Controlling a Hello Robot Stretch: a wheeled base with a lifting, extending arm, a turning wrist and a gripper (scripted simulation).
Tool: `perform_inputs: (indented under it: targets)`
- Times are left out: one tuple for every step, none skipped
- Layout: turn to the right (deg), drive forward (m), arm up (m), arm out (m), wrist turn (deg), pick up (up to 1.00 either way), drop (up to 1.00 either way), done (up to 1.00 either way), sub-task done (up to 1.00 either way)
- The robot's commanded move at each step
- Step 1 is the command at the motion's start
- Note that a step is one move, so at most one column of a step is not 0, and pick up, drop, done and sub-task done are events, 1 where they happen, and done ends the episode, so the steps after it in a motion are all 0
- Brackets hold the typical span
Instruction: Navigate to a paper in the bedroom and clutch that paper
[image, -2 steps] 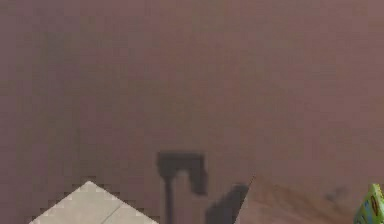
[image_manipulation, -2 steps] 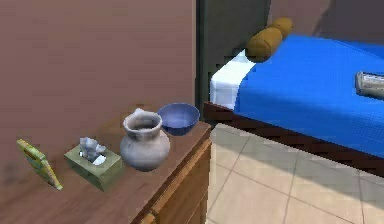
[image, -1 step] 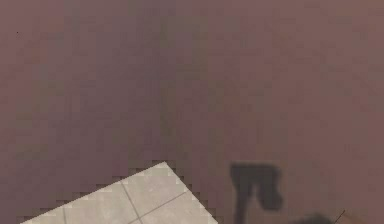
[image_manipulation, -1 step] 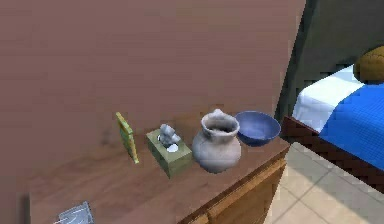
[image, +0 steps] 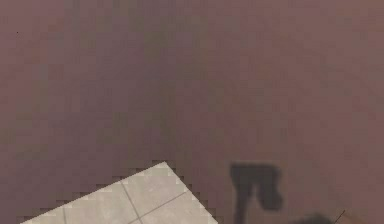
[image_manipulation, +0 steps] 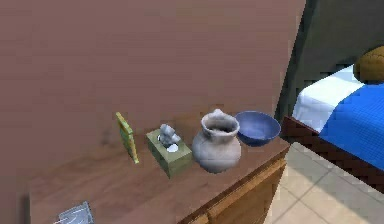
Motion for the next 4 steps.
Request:
perform_inputs:
  targets:
    - [0.0, 0.0, 0.38, 0.0, 0.0, 0.0, 0.0, 0.0, 0.0]
    - [0.0, 0.0, 0.0, 0.18, 0.0, 0.0, 0.0, 0.0, 0.0]
    - [0.0, 0.0, 0.0, 0.0, 45.0, 0.0, 0.0, 0.0, 0.0]
    - [0.0, 0.0, 0.0, 0.0, 45.0, 0.0, 0.0, 0.0, 0.0]
